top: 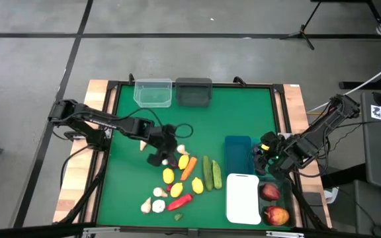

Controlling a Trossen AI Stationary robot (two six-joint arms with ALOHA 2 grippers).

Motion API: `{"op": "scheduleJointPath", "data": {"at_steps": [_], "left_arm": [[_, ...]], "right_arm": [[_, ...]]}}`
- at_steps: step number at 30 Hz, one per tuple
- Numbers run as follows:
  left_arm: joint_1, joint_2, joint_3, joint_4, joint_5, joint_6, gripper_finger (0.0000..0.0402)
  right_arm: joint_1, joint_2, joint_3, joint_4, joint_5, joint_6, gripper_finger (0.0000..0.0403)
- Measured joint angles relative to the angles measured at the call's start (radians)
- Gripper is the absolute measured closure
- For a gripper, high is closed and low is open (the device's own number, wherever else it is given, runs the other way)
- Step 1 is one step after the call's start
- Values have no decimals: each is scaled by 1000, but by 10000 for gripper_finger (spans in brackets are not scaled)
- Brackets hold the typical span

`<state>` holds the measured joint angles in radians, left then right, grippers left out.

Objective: Sort produce into baskets
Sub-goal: Put the purple eggplant into the green bin

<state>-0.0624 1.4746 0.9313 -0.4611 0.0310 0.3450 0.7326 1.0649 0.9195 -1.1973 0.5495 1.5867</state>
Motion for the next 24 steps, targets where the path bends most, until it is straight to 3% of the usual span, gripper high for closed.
{"op": "scheduleJointPath", "data": {"at_steps": [15, 24], "left_arm": [[79, 7, -160, 77, 71, 81, 139], [79, 7, -254, 226, 74, 133, 139]], "right_arm": [[0, 0, 0, -1, 0, -22, 180], [0, 0, 0, 0, 8, -22, 180]]}}
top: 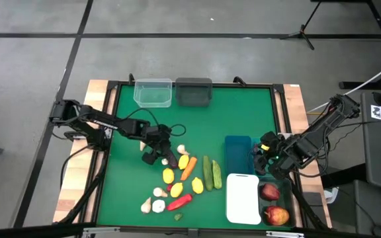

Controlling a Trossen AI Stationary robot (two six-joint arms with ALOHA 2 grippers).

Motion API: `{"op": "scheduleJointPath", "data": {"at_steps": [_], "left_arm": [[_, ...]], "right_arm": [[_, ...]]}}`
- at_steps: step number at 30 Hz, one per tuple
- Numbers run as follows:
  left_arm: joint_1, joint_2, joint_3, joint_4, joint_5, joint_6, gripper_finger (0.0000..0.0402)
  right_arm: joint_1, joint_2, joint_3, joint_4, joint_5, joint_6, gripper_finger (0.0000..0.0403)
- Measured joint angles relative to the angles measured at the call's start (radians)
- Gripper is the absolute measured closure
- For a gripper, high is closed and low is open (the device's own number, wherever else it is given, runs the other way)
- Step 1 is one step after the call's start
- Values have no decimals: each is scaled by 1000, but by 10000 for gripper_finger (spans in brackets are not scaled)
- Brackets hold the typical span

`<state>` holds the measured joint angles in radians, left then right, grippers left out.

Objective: Sort produce into baskets
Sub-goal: Put the purple eggplant into the green bin

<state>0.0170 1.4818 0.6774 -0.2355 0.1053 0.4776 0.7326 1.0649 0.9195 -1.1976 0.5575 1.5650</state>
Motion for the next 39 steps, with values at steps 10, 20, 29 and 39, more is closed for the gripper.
{"op": "scheduleJointPath", "data": {"at_steps": [10, 20, 29, 39], "left_arm": [[0, 48, -34, 6, 6, -26, 186], [0, 37, -28, 25, -51, -151, 259], [35, -58, -28, 54, -96, -261, 276], [64, -263, -26, 528, -95, -365, 265]], "right_arm": [[0, 0, 0, 1, 4, 0, 180], [0, 0, 0, 29, 113, -4, 180], [0, 0, 0, 69, 314, -113, 180], [0, 55, 0, 569, 769, -811, 180]]}}
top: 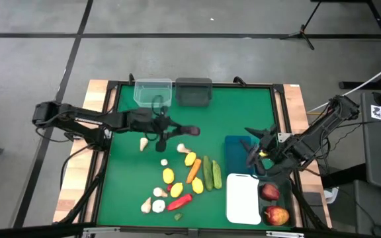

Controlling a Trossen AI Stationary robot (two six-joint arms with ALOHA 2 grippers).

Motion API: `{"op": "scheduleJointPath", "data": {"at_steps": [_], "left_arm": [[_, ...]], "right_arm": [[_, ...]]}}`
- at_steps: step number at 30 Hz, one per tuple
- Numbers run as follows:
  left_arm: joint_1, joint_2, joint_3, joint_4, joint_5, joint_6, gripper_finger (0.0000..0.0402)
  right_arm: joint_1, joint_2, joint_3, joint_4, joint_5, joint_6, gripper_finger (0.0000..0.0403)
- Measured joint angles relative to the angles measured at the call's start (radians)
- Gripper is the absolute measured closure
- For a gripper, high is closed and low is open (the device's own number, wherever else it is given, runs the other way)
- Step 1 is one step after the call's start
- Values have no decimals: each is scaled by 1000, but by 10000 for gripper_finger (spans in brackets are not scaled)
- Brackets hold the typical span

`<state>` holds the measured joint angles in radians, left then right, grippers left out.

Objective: Sort produce into baskets
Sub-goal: Put the purple eggplant into the green bin

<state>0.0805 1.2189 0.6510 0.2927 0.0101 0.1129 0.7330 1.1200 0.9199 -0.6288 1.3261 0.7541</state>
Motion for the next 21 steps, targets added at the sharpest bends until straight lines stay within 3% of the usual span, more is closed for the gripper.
{"op": "scheduleJointPath", "data": {"at_steps": [3, 6, 11, 17, 21], "left_arm": [[-1, -20, 1, 194, 0, -3, 266], [-6, -21, 1, 319, 4, -2, 265], [-26, -19, 1, 377, 5, -2, 263], [-63, -18, 0, 406, 13, -1, 263], [-87, -17, 0, 442, 14, 25, 263]], "right_arm": [[0, 17, 0, 155, 33, -198, 180], [-22, 22, 0, 308, -24, -341, 180], [-122, 33, 0, 563, -303, -571, 180], [-275, 100, 0, 892, -553, -963, 180], [-367, 157, 0, 1034, -754, -1076, 180]]}}
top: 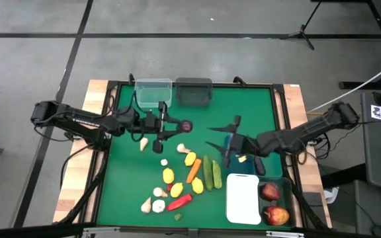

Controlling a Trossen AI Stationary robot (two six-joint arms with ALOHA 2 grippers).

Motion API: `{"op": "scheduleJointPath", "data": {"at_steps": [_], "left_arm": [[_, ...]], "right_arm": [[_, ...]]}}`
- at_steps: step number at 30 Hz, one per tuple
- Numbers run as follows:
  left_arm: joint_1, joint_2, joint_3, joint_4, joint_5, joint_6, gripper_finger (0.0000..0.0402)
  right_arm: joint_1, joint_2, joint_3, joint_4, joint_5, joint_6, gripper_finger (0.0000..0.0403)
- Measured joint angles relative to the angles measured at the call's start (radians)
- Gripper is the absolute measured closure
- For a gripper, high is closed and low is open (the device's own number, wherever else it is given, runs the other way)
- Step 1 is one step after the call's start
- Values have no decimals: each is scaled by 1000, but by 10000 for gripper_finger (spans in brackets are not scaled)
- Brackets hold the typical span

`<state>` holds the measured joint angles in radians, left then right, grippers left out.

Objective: Sort produce into baskets
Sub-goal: Put the purple eggplant into the green bin

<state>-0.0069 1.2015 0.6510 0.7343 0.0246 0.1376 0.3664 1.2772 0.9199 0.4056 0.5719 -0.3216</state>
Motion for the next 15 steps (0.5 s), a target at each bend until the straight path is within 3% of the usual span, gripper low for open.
{"op": "scheduleJointPath", "data": {"at_steps": [3, 7, 11, 15], "left_arm": [[-12, 0, 0, 30, 0, 25, 263], [-19, 2, 0, 58, 0, 34, 263], [-19, 34, 0, 85, 0, 34, 263], [-19, 73, 0, 117, -1, 34, 263]], "right_arm": [[-59, 26, 0, 87, -154, -23, 180], [-112, 54, 0, 146, -249, -24, 180], [-140, 78, 0, 199, -295, -24, 175], [-140, 99, 7, 227, -292, -28, 140]]}}
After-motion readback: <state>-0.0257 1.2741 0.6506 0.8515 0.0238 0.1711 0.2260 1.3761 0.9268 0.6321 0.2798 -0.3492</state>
